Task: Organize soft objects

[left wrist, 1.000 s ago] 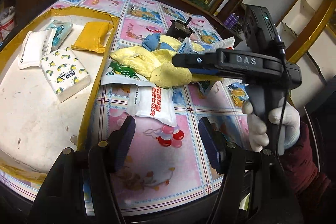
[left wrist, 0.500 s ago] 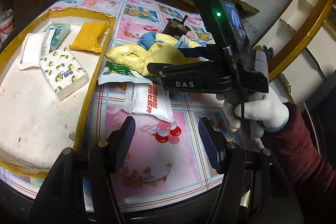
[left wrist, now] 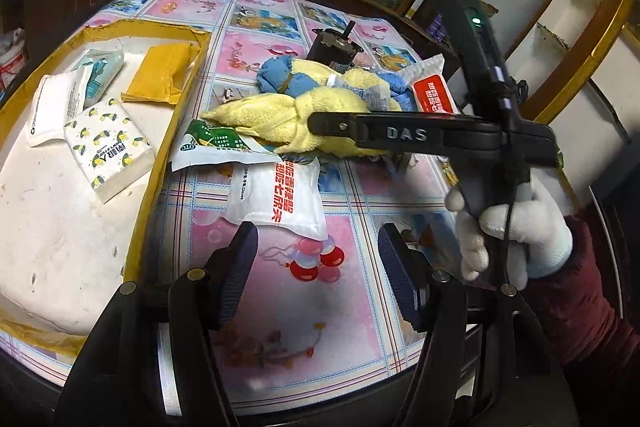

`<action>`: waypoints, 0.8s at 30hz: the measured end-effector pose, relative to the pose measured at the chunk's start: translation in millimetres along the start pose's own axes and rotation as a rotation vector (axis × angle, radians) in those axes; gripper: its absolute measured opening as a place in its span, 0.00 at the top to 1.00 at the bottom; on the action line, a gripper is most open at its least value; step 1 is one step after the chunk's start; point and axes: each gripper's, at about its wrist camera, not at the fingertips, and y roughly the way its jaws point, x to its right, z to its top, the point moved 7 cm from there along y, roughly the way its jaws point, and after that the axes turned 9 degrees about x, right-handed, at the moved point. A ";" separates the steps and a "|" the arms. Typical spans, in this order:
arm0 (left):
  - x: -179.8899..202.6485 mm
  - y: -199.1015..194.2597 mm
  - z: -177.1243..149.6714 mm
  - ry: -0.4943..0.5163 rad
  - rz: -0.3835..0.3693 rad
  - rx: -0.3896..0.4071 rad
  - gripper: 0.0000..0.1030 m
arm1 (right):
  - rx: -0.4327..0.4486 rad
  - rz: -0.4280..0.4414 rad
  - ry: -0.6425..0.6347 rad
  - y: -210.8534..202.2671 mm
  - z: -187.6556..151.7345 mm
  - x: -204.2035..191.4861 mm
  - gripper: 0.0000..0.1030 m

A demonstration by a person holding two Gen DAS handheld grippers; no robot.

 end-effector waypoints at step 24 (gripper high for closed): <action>-2.2 51.3 8.7 0.064 0.092 -0.021 0.55 | 0.198 0.133 0.223 -102.1 -31.9 31.5 0.51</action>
